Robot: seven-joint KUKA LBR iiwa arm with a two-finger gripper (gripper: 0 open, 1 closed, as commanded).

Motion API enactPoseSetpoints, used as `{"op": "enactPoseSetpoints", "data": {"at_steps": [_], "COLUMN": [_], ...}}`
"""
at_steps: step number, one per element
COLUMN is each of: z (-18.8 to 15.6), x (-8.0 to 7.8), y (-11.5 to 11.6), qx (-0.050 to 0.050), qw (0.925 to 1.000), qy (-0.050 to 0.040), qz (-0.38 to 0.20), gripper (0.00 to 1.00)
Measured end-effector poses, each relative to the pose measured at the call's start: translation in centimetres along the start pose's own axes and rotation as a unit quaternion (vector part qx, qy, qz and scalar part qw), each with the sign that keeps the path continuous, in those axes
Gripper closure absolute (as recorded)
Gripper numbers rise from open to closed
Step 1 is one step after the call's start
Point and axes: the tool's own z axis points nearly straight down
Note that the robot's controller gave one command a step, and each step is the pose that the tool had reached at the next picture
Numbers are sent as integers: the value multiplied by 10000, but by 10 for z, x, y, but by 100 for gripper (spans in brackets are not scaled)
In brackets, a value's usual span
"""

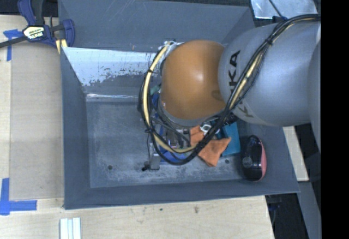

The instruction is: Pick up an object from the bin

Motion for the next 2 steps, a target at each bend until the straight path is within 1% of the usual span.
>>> {"op": "enactPoseSetpoints", "data": {"at_steps": [1,2], "z": [-5,8], "x": [-2,-19], "y": [-1,-52], "qx": [-9,-10], "qw": [10000,10000], "qy": [-41,-36], "qz": [14,-75], "gripper": [0,0]}}
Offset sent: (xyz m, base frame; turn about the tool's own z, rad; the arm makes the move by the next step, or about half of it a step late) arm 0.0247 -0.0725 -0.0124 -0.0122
